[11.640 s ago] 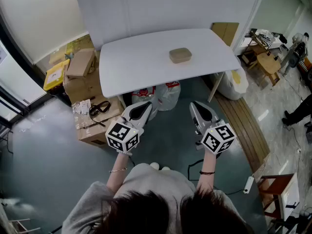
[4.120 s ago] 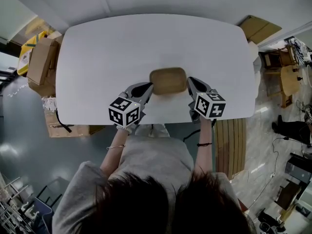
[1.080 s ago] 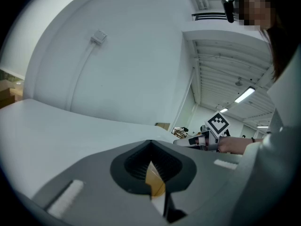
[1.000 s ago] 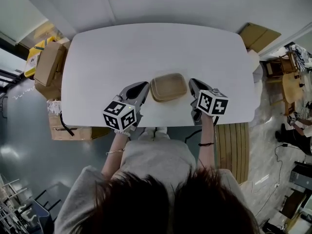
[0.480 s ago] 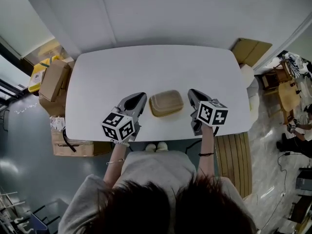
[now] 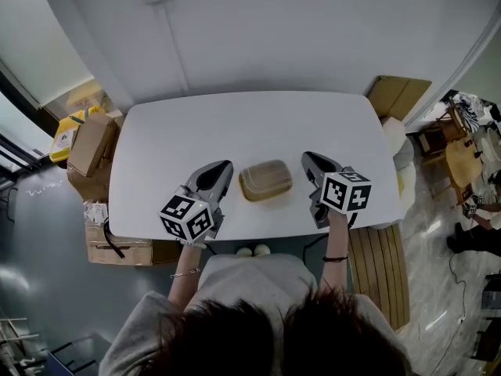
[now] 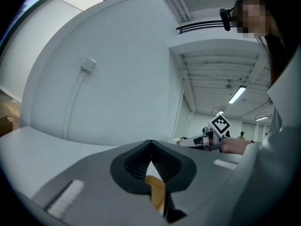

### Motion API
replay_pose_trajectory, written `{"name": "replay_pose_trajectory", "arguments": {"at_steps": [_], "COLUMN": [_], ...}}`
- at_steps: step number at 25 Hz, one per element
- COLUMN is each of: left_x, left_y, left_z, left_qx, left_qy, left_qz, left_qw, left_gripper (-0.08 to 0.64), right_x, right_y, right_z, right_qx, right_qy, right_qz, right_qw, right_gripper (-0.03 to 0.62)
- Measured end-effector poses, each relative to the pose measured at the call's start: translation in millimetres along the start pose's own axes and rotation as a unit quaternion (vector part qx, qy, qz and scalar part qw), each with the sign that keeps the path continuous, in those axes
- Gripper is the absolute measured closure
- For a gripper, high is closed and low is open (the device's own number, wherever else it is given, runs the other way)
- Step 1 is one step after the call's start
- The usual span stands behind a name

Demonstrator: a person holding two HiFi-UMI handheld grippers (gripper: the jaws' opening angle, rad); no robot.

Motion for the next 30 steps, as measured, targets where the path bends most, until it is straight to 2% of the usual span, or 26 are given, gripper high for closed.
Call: {"name": "replay_pose_trajectory", "arguments": {"at_steps": [19, 30], "left_x": [-30.0, -31.5], "left_y": [33.6, 39.8], "left_z": [30.0, 27.6], "left_qx": [-0.046, -0.044], "left_qy": [-0.028, -0.030], "left_qz": [-0.019, -0.011], "left_qw": [0.9984, 0.9985], "left_gripper": [0.569, 0.569], "right_x": [13.3, 15.4], "right_y": [31.8, 37.6], "right_z": [28.1, 28.4], "right_qx": [-0.057, -0.065], "right_qy": [0.016, 0.009], "right_qz": [0.019, 0.022], "right_qw": [0.998, 0.998], "right_gripper": [0.563, 0.563]}}
Point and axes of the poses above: the fingertips, and each gripper's own axes: y backward along the fingers, x to its left, z out of its top, the point moved 3 cm from there along y, backward along the fingers, and after that the axes turned 11 degrees about y, right-handed, at the moved point
